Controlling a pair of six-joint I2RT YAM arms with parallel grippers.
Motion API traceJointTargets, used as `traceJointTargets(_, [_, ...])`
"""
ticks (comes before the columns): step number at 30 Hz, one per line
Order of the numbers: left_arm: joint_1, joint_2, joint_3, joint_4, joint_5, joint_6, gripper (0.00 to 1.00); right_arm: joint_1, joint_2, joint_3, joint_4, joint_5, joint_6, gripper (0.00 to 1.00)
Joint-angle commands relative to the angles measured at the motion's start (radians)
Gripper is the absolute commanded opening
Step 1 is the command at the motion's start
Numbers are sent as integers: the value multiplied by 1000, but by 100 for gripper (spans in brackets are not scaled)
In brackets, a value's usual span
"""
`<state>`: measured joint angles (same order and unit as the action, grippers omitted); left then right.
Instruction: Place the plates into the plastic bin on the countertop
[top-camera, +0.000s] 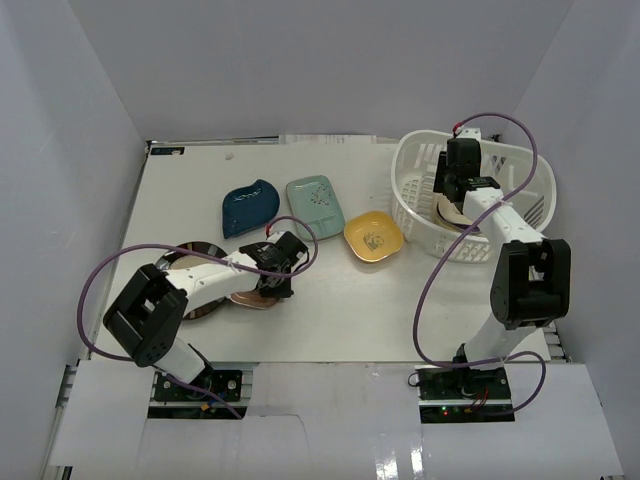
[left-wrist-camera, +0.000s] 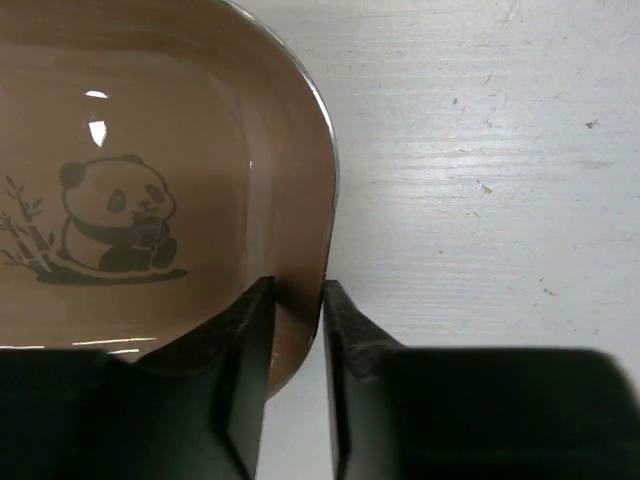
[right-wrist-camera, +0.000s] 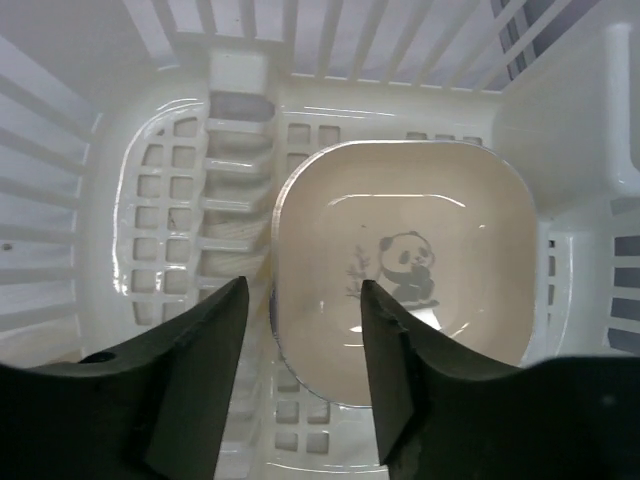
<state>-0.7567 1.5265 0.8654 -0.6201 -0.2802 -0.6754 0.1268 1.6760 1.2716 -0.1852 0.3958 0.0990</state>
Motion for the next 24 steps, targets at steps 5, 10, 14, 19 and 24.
traceJointTargets(5, [-1, -28, 9, 20, -47, 0, 13, 34, -280, -118, 76, -254, 114, 60])
traceJointTargets(10, [-27, -113, -3, 37, -10, 13, 0, 210, -508, -300, 153, -426, 168, 61])
traceJointTargets(14, [-58, -244, -38, 80, 42, 68, 0, 329, -576, -501, 237, -601, 231, 66])
traceJointTargets(19, [-72, -384, -158, 207, 206, 119, 0, 486, -514, -564, 302, -672, 288, 75])
traceJointTargets(24, [-89, -373, -207, 269, 256, 108, 0, 588, -418, -571, 375, -663, 323, 75])
